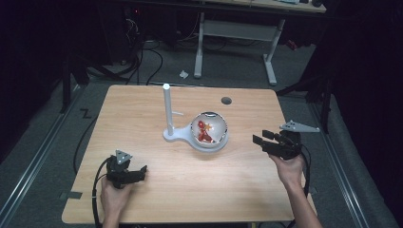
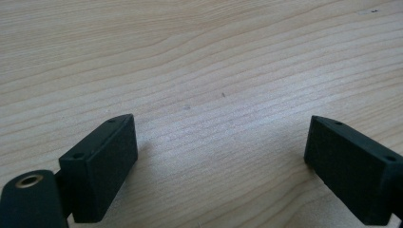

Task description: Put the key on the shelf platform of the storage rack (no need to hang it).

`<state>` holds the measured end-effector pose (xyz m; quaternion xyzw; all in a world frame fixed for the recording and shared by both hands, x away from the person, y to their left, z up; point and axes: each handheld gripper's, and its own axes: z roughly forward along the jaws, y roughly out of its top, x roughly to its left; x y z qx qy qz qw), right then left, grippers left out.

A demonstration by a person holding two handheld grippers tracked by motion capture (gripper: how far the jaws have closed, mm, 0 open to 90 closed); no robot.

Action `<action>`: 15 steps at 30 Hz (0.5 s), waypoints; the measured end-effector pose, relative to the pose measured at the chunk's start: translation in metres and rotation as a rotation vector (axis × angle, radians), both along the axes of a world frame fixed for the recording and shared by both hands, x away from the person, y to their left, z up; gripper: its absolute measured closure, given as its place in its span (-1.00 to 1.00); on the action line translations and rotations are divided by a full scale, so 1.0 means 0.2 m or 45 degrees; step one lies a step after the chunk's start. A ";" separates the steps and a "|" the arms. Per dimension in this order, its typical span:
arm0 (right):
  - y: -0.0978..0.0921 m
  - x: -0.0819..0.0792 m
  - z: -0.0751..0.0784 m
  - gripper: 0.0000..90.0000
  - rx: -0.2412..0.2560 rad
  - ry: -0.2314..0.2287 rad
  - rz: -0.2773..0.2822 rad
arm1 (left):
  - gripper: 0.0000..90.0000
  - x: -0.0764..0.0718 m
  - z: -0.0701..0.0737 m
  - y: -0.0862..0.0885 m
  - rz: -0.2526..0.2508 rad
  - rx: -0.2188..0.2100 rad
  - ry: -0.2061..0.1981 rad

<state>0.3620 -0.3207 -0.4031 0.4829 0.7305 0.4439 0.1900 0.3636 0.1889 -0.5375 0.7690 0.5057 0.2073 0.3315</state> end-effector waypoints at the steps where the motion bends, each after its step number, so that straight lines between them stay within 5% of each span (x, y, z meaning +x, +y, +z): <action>1: -0.01 -0.01 0.00 0.05 0.003 -0.001 -0.004 | -0.76 0.00 0.00 0.00 0.000 0.000 0.000; 15: -0.02 -0.07 -0.07 0.01 0.045 -0.005 0.030 | -0.76 0.00 0.00 0.00 0.001 -0.002 -0.001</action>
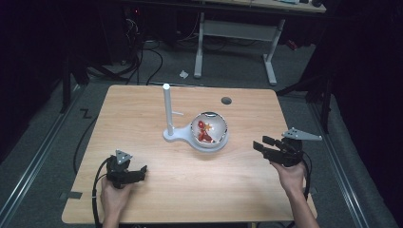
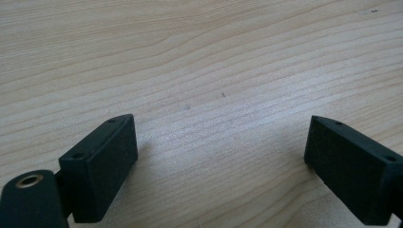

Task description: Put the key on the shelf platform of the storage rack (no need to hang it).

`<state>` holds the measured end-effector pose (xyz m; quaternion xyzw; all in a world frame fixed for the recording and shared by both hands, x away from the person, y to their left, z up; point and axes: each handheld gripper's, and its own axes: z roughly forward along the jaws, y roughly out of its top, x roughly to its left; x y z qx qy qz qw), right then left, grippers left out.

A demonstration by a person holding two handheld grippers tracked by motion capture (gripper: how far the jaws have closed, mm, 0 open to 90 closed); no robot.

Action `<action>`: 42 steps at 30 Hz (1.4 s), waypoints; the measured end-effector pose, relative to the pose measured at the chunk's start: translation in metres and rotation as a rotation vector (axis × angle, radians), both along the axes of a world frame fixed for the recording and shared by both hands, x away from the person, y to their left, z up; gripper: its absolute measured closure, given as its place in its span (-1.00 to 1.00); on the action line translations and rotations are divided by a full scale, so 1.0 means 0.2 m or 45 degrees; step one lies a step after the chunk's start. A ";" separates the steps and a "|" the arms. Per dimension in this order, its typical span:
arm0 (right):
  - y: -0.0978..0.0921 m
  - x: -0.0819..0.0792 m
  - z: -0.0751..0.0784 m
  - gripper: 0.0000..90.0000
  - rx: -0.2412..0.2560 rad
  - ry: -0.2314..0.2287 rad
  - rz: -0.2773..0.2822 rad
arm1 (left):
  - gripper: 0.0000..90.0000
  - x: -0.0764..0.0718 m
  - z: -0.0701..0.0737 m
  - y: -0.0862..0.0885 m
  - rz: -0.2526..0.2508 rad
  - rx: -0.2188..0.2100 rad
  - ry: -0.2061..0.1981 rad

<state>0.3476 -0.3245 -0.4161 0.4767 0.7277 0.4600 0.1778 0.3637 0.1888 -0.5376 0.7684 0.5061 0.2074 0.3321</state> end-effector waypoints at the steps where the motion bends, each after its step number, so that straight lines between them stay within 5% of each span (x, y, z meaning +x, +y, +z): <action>1: 0.01 -0.01 -0.01 0.00 -0.001 0.000 0.002 | -0.76 0.00 0.00 0.00 0.000 0.000 0.000; 42: 0.12 0.01 -0.22 -0.03 -0.085 0.044 0.010 | -0.76 0.00 0.00 0.00 0.000 0.000 0.000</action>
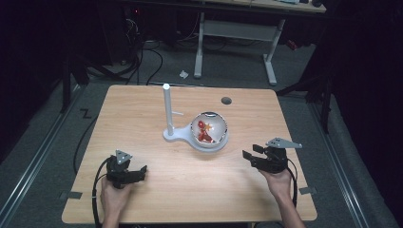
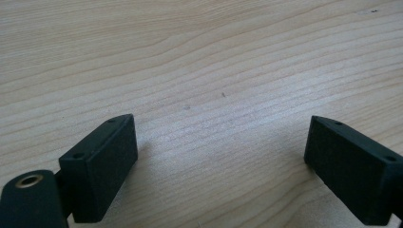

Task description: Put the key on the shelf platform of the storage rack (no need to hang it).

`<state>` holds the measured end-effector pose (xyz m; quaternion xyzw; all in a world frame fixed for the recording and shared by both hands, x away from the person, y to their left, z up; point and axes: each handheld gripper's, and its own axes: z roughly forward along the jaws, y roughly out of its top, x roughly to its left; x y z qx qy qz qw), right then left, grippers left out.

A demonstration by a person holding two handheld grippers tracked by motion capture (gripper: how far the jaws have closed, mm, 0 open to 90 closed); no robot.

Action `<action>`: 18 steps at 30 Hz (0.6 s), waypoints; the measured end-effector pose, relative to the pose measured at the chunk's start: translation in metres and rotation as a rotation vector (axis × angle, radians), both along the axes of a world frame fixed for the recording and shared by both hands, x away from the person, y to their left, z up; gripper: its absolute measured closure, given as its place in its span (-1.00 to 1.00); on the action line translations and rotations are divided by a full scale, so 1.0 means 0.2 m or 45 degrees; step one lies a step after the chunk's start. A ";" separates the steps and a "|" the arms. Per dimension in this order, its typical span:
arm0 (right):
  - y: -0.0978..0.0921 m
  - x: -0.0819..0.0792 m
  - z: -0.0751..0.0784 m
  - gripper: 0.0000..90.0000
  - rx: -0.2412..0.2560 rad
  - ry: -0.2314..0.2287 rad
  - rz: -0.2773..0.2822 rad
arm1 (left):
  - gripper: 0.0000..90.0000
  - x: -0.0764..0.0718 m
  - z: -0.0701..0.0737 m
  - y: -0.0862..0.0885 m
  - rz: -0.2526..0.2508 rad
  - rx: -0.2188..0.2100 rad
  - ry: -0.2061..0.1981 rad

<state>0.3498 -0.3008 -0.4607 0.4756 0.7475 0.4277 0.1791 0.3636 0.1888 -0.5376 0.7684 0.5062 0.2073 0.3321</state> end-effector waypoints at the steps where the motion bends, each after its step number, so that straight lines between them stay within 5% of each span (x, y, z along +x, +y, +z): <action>1: 0.00 0.00 -0.01 -0.03 0.000 0.000 -0.001 | -0.76 0.00 0.00 0.00 0.000 0.000 0.000; 18: 0.03 0.03 -0.11 -0.01 -0.047 0.038 -0.014 | -0.76 0.00 0.00 0.00 -0.001 0.000 0.000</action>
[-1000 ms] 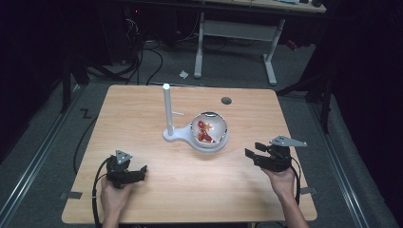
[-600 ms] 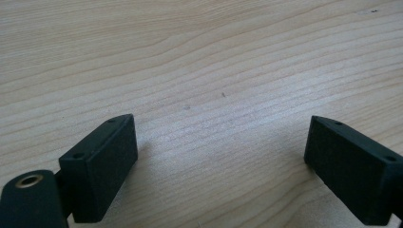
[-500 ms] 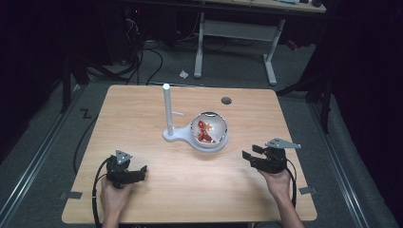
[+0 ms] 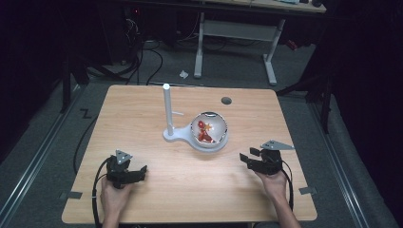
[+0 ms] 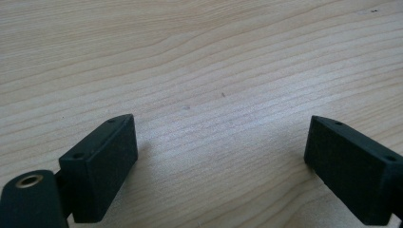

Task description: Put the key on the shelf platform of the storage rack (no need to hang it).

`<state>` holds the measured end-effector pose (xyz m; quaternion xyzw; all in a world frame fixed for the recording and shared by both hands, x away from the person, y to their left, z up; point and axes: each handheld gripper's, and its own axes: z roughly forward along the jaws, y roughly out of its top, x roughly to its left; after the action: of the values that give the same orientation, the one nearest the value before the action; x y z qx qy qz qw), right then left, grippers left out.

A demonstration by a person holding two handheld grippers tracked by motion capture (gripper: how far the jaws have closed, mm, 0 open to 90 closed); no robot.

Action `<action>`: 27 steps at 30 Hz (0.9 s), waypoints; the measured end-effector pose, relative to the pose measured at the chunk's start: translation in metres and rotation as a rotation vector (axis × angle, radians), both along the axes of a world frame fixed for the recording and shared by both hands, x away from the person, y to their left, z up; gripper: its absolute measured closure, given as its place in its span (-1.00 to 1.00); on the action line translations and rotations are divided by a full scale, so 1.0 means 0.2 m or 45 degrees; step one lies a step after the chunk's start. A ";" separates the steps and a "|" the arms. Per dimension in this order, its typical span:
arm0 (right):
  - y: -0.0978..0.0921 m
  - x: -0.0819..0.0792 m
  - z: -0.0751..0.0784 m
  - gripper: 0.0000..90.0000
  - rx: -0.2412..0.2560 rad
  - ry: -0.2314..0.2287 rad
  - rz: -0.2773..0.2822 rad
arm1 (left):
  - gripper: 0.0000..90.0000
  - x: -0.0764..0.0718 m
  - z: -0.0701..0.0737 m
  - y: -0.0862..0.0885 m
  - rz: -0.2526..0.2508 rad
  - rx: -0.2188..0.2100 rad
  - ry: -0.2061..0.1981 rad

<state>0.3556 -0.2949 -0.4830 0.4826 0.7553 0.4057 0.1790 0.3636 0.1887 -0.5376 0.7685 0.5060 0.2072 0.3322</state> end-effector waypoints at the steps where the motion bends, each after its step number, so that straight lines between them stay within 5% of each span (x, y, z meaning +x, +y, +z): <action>1: 0.00 0.00 0.00 -0.01 0.000 0.000 0.000 | -0.76 0.00 0.00 0.00 0.000 0.000 0.000; 27: 0.02 0.04 -0.12 0.01 -0.028 0.016 -0.077 | -0.76 0.00 0.00 0.00 0.001 0.001 -0.002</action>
<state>0.3645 -0.2899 -0.5079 0.5059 0.7459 0.3886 0.1917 0.3636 0.1887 -0.5377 0.7682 0.5060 0.2081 0.3323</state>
